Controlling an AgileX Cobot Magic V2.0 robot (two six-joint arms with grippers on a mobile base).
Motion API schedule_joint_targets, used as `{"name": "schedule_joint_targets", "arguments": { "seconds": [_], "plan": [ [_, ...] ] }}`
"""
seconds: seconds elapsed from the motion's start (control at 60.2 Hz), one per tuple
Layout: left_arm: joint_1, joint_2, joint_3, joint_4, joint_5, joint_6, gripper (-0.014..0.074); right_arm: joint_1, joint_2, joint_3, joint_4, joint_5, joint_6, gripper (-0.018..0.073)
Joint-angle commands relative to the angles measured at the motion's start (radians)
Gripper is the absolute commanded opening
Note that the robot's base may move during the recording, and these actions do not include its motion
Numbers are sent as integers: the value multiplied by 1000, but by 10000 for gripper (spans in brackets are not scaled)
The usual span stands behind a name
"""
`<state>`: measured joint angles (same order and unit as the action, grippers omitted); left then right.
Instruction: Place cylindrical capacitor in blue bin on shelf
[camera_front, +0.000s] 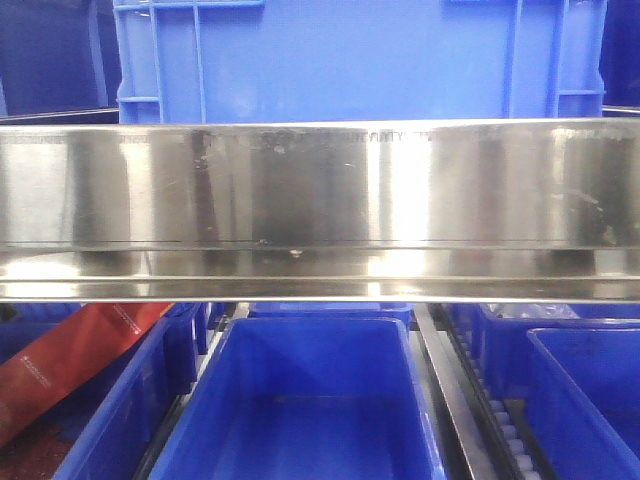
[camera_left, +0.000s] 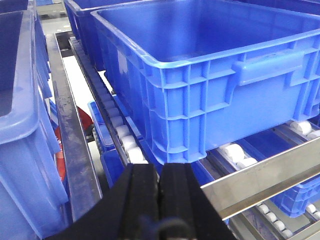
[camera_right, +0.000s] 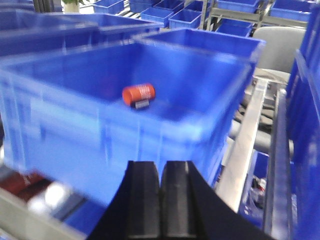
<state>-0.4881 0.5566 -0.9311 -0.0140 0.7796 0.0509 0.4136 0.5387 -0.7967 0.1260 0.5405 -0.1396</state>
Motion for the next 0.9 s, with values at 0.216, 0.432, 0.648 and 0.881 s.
{"name": "schedule_joint_targets", "arguments": {
  "seconds": [0.216, 0.432, 0.648, 0.881],
  "plan": [
    [5, -5, 2, 1, -20, -10, -111, 2, -194, 262, -10, -174, 2, -154],
    [5, -5, 2, 1, -20, -10, -111, 2, -202, 282, -10, -198, 2, -154],
    [5, -5, 2, 1, -20, -10, -111, 2, -202, 282, -10, -198, 2, -154],
    [5, -5, 2, 1, -20, -10, -111, 2, -202, 282, -10, -198, 2, -154]
  ]
}}
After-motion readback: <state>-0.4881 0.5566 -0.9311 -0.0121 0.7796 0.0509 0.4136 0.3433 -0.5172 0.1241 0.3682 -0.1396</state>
